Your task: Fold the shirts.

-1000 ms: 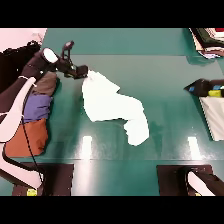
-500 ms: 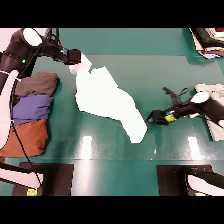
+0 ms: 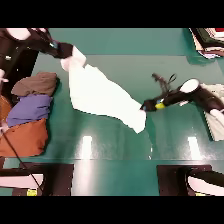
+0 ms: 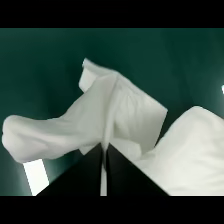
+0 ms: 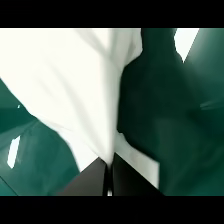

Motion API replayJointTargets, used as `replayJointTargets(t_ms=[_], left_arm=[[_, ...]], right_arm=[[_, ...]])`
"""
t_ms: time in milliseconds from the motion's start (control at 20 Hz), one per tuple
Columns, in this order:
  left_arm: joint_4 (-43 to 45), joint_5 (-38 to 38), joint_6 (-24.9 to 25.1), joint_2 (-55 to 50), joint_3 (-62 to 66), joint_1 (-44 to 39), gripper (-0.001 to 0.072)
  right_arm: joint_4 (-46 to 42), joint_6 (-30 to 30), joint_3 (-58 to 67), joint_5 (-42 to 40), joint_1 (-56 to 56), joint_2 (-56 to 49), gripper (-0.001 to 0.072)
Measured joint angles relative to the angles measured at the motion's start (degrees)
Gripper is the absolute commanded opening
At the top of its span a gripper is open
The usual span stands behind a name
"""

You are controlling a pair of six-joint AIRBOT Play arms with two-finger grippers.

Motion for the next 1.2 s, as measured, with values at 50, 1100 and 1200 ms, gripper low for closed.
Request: replayJointTargets(t_ms=[50,1100,1200], left_arm=[[1.33,-0.04,-0.04,2.45,1.27,0.00,0.0024],[0.48,8.72,0.28,22.29,13.86,-0.07,0.0024],[0.50,6.75,0.39,15.04,13.68,-0.07,0.0024]], right_arm=[[-0.28,0.09,2.51,0.50,-1.36,2.10,0.0014],[-2.84,12.44,39.60,22.47,-26.23,17.84,0.0014],[-5.20,15.10,38.95,25.31,-25.46,13.03,0.0014]])
